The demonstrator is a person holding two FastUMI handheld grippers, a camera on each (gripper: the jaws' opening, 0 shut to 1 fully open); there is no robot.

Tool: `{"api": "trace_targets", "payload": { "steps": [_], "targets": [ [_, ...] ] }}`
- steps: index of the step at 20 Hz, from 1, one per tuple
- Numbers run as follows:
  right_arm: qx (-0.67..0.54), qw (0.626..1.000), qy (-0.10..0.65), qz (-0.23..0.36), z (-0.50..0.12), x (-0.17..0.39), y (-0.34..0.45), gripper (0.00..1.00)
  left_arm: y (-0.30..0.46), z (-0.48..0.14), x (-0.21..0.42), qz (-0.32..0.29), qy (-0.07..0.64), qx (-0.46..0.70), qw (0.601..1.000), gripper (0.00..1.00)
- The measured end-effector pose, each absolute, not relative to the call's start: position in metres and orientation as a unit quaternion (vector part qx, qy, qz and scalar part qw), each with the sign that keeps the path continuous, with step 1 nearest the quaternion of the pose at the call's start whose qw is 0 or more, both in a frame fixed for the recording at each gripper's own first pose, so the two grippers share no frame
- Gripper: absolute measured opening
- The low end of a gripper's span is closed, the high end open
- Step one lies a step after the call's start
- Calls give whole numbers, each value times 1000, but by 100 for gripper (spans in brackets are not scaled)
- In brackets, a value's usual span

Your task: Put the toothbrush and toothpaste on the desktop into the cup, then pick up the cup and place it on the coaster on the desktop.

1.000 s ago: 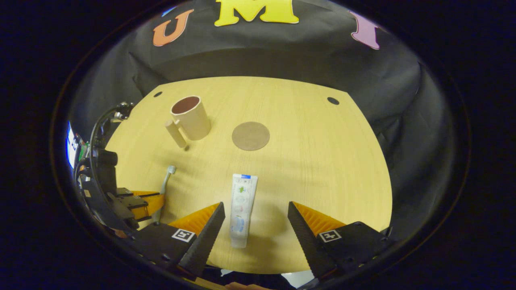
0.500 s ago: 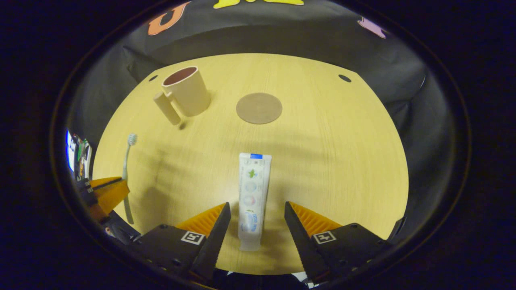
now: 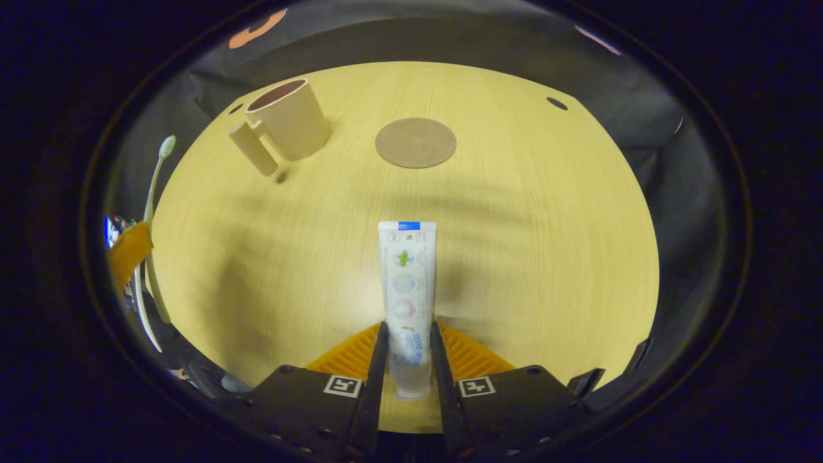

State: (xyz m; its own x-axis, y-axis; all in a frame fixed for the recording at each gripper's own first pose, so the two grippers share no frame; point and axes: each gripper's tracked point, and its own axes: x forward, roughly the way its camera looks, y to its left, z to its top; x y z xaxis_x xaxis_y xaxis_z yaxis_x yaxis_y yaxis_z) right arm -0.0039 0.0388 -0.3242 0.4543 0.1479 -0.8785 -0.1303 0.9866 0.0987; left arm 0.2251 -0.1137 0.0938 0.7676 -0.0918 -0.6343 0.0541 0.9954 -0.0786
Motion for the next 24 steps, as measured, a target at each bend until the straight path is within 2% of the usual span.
{"api": "trace_targets", "payload": {
  "steps": [2,3,5,10,13,16,19,24],
  "targets": [
    [25,851,518,85,-325,-4,39,42,-115,119,244,-46,300,-42,952,10],
    [32,850,519,87,-325,-4,39,34,-116,132,253,-52,279,-45,958,10],
    [41,847,523,90,-327,-4,39,31,-118,159,268,-62,237,-48,968,10],
    [41,842,530,89,-325,-4,39,31,-115,204,299,-68,180,-65,979,10],
    [44,848,519,99,-326,-5,37,25,-109,218,322,-68,164,-65,982,10],
    [57,861,495,106,-319,-1,37,25,-107,226,338,-78,148,-62,984,10],
    [59,890,436,120,-285,-1,33,25,-119,225,348,-98,141,-73,983,10],
    [89,910,385,130,-227,-15,25,24,-127,207,386,-111,143,-88,980,10]
  ]
}}
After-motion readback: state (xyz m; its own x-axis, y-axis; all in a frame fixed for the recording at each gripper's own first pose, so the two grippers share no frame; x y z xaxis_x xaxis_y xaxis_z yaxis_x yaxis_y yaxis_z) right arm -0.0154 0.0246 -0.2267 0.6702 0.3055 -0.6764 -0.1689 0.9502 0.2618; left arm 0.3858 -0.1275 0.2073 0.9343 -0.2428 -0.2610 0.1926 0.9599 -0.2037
